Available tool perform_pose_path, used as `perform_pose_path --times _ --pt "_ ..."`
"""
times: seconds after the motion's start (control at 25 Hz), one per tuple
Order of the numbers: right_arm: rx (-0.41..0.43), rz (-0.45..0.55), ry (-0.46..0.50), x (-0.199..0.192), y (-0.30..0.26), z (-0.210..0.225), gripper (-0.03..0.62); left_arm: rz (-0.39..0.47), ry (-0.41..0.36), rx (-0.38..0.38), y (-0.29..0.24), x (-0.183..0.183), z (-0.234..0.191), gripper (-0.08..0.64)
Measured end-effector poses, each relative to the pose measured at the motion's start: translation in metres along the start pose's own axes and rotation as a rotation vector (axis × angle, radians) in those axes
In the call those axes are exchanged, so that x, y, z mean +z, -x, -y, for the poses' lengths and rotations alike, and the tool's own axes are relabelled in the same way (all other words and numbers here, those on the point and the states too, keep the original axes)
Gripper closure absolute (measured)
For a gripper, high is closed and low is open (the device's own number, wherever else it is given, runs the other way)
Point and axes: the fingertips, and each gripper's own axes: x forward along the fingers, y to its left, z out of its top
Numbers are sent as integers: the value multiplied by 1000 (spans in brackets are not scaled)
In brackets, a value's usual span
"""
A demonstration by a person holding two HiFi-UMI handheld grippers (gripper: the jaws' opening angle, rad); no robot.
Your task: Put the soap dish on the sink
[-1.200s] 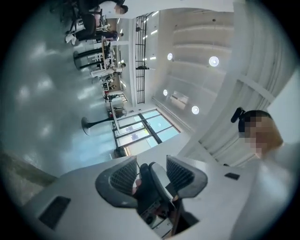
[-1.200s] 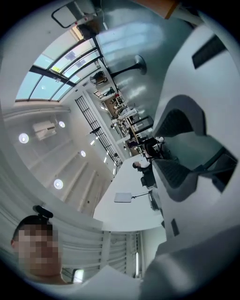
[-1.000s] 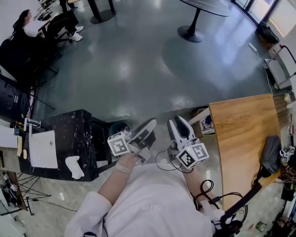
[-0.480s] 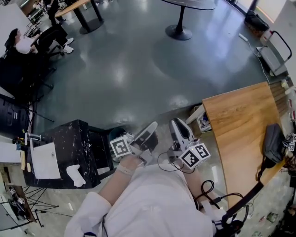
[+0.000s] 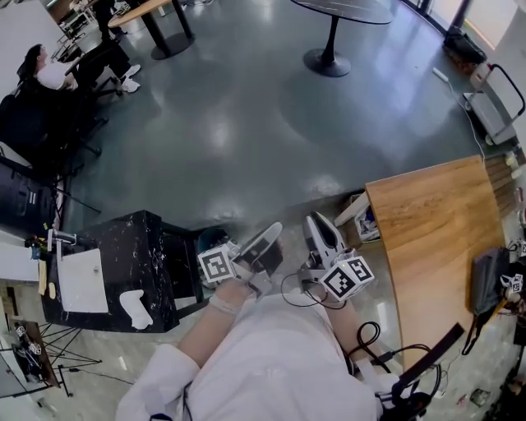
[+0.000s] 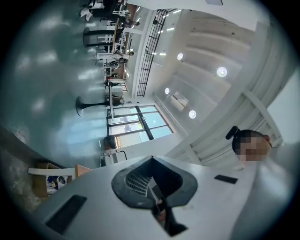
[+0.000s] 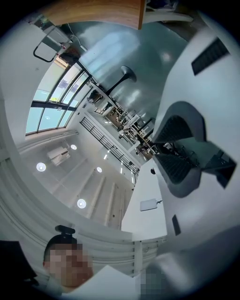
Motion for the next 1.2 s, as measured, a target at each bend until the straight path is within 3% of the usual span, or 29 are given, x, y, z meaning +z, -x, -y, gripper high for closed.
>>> perform_pose_path --times 0.36,1.2 --pt "35 -16 -49 -2 -6 -3 502 12 70 -27 3 -1 2 554" --pt "51 -21 -56 -5 -5 -10 502 -41 45 12 7 -15 0 554"
